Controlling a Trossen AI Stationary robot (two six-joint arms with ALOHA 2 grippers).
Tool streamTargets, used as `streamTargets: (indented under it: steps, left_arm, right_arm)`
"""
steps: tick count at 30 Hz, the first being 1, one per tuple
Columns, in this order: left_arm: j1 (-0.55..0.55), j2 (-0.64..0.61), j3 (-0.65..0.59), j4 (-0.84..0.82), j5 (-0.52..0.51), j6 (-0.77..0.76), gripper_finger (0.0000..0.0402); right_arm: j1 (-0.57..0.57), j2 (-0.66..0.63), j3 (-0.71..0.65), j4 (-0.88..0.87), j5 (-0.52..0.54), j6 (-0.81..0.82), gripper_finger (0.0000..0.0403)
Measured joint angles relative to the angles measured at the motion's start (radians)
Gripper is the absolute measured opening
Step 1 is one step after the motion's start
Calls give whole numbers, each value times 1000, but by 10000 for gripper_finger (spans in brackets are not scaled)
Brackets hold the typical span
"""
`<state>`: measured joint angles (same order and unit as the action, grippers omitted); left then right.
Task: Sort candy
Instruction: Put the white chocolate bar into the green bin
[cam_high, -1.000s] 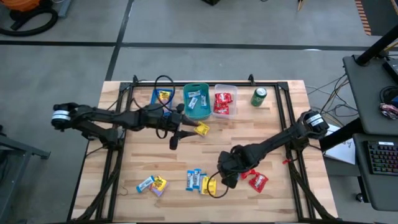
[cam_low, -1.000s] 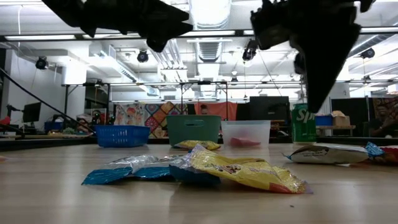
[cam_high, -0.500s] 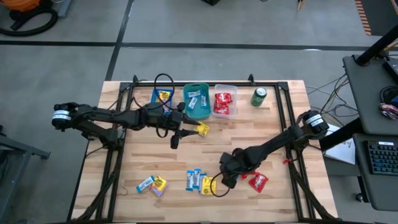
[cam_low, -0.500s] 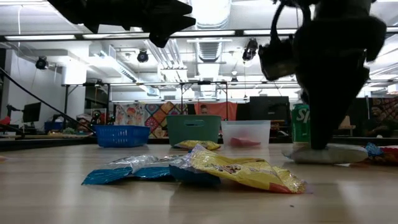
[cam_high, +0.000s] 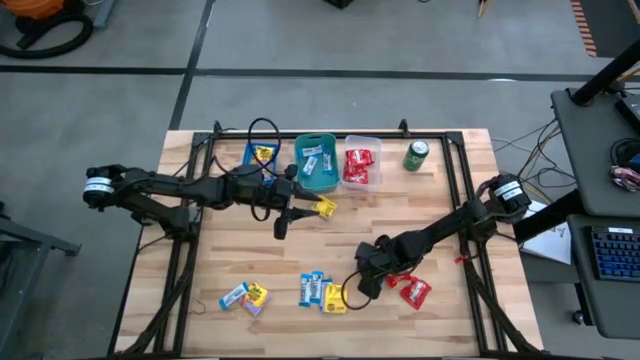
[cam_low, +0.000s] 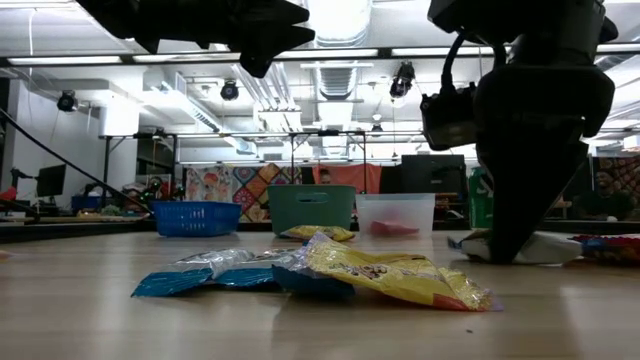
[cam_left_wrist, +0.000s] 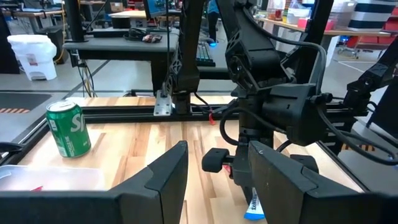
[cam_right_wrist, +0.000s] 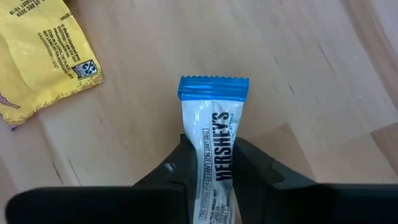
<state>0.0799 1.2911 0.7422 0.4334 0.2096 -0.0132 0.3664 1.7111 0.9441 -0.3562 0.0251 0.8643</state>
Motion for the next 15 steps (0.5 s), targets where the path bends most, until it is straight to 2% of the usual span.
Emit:
streamTargets:
  steps: [7,15]
  left_arm:
    - [-1,0,0,-60,0,-25,153]
    - [-30,-1,-15,-100,0,-58,153]
  right_arm:
    - [0,0,26,-7,20,-80,67]
    - [-38,-64,34,67,146,-269,67]
